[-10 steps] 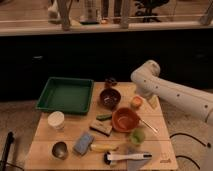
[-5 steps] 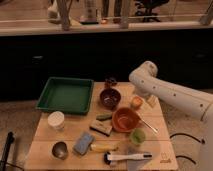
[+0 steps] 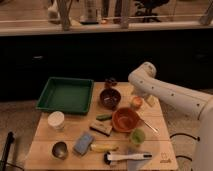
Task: Place apple in paper cup
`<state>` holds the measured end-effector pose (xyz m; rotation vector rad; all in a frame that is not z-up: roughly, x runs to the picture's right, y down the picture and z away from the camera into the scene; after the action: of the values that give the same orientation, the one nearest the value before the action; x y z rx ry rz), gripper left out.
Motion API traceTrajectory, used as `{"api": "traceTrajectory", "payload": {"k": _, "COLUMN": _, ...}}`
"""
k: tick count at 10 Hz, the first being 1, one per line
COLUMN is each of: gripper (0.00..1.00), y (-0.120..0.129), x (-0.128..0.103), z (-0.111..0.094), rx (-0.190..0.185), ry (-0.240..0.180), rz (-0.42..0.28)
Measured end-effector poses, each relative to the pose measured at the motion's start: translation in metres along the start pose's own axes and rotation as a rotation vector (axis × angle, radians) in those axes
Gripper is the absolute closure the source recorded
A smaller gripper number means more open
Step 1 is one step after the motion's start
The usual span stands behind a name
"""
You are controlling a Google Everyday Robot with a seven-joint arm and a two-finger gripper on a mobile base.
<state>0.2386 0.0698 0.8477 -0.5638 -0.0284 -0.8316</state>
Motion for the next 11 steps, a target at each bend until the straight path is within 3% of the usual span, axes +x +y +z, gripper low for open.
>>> {"api": "traceTrajectory", "payload": {"k": 1, "gripper": 0.20, "y": 0.007, "x": 0.004, "z": 0.004, "rx": 0.013, "ry": -0.025, "rz": 0.059}}
{"api": "traceTrajectory", "payload": {"k": 4, "gripper": 0.20, "y": 0.007, "x": 0.005, "z": 0.015, "rx": 0.057, "ry": -0.081, "rz": 0.096}}
{"api": "traceTrajectory", "payload": {"k": 11, "gripper": 0.20, "y": -0.013, "x": 0.001, "z": 0.045, "rx": 0.090, "ry": -0.171, "rz": 0.076}}
